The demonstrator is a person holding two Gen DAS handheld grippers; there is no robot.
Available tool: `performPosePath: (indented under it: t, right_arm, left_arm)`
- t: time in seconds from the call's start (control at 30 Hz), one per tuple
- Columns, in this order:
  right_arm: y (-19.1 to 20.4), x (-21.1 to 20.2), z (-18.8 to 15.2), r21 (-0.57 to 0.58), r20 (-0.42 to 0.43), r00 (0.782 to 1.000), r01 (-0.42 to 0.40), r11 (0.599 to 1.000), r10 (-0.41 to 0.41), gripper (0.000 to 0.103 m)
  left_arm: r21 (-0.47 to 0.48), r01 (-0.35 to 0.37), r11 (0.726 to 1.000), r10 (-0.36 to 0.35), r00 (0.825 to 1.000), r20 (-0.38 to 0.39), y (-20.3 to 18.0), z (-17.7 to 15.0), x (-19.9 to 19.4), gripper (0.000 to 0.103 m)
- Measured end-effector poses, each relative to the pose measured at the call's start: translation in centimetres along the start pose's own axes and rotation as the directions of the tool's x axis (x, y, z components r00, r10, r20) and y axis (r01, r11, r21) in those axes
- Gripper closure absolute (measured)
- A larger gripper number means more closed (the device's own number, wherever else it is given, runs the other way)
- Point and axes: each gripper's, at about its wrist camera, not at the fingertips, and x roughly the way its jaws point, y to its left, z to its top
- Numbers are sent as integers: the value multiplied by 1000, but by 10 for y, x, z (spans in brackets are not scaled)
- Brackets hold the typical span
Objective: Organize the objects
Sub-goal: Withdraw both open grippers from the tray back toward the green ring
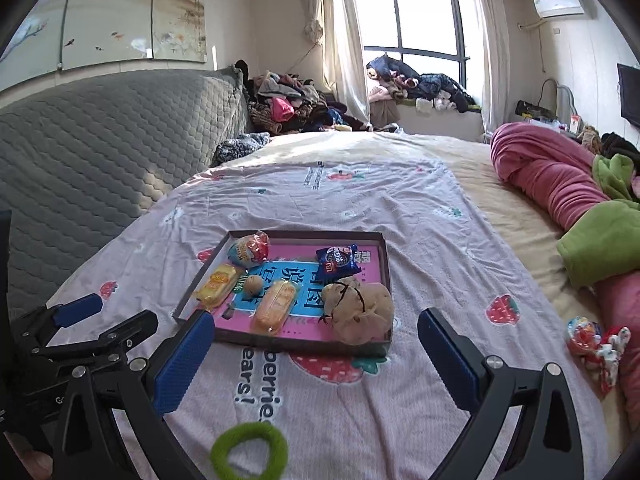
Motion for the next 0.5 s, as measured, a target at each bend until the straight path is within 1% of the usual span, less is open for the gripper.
performPosePath:
  t: [0.13, 0.27, 0.5]
  right_arm:
    - [0, -17, -8, -9, -1, 1000, 11, 1000, -11, 1]
    - [0, -30, -18, -10, -16, 1000, 21, 1000, -21, 1]
    - [7, -49, -41, -44, -25, 999, 32, 999, -33, 1]
  left_arm:
    - [5, -10, 1000, 10, 1000, 7, 4, -12, -20, 17]
    - [6, 2, 1000, -2, 1000, -7, 5, -25, -33, 17]
    - [17, -9, 1000, 9, 1000, 4, 3, -51, -53, 17]
